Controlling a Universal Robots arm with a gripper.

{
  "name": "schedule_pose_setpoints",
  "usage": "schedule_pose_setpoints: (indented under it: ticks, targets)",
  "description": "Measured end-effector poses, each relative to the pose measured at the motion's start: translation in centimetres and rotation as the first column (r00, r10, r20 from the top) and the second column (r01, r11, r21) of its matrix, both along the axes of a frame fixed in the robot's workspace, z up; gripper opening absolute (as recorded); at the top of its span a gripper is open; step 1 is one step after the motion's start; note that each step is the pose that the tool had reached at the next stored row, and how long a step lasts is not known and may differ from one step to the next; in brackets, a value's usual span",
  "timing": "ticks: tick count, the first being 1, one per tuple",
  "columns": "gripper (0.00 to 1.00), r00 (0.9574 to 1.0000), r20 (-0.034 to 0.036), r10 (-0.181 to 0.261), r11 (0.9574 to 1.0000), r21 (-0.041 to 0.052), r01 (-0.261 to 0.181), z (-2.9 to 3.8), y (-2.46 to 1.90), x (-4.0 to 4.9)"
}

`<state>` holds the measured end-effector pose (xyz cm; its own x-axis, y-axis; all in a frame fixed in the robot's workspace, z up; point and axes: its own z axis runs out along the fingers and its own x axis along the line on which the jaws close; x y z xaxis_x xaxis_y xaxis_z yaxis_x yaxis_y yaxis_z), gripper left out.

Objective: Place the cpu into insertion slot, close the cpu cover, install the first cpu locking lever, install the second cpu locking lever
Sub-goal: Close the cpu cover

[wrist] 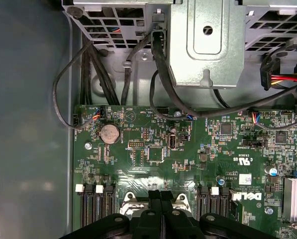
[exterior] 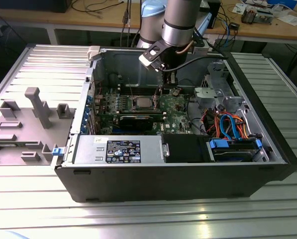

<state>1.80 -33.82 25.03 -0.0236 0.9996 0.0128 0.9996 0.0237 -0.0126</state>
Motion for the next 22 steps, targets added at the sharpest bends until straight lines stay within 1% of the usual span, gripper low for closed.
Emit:
schedule_pose_setpoints:
  ticks: [5,22]
  targets:
    - [0.11,1.0000,0.0000,0.000,1.0000,0.0000,0.000,0.00,0.00,-0.05]
    - [0.11,1.0000,0.0000,0.000,1.0000,-0.0001,0.000,-0.03,0.00,-0.62]
